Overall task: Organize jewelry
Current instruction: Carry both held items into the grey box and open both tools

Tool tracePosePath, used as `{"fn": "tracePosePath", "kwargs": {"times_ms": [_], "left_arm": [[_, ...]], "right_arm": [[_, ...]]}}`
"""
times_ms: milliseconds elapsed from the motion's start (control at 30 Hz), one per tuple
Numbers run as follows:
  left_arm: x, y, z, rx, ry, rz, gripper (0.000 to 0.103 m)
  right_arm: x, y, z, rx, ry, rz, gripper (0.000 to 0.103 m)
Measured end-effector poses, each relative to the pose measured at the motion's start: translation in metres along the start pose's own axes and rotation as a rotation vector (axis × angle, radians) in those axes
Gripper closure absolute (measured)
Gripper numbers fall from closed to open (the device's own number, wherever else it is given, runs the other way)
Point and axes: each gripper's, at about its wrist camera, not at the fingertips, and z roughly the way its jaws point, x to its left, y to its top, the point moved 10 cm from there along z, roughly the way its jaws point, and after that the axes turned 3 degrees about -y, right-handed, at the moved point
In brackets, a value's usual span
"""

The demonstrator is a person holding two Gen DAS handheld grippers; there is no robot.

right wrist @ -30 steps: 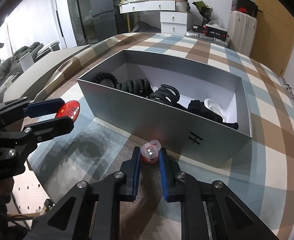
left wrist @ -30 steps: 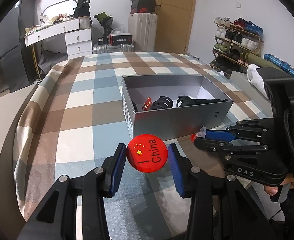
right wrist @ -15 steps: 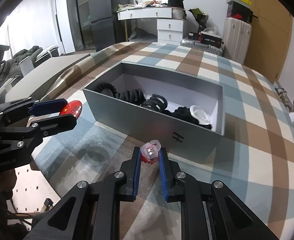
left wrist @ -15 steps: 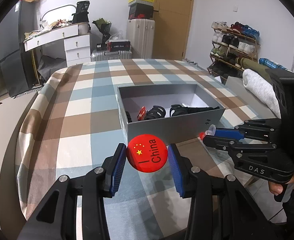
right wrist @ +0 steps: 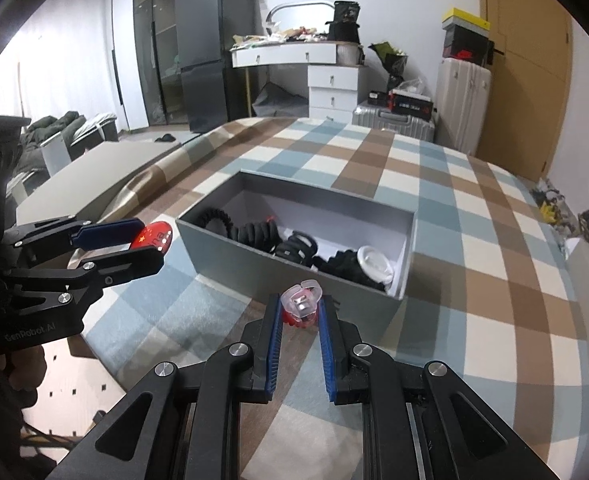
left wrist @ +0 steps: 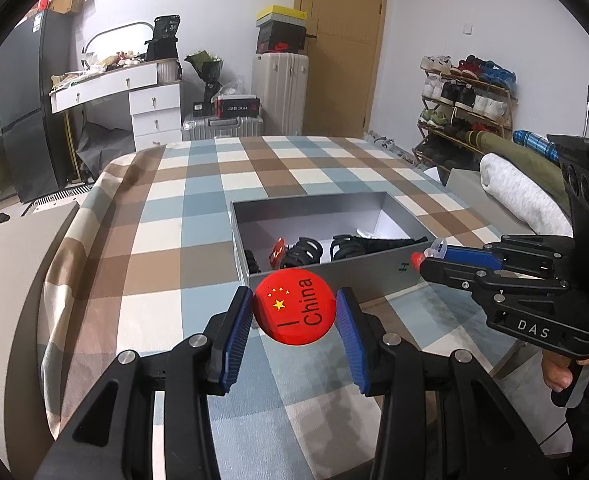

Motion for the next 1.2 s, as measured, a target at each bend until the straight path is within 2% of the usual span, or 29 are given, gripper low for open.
{"fn": "tracePosePath", "kwargs": {"times_ms": [900,1200], "left_arm": [[0.006,0.036,0.026,-0.035,-0.002,-0.022,0.066],[0.003,0.047,0.047,-0.019,-0.010,-0.019,0.066]], "right_arm": [[-0.029,0.031,0.000,-0.076,-0.021,0.056,0.086],[-0.035,0.035,0.019,-0.048,0.018,0.090,0.086]]}}
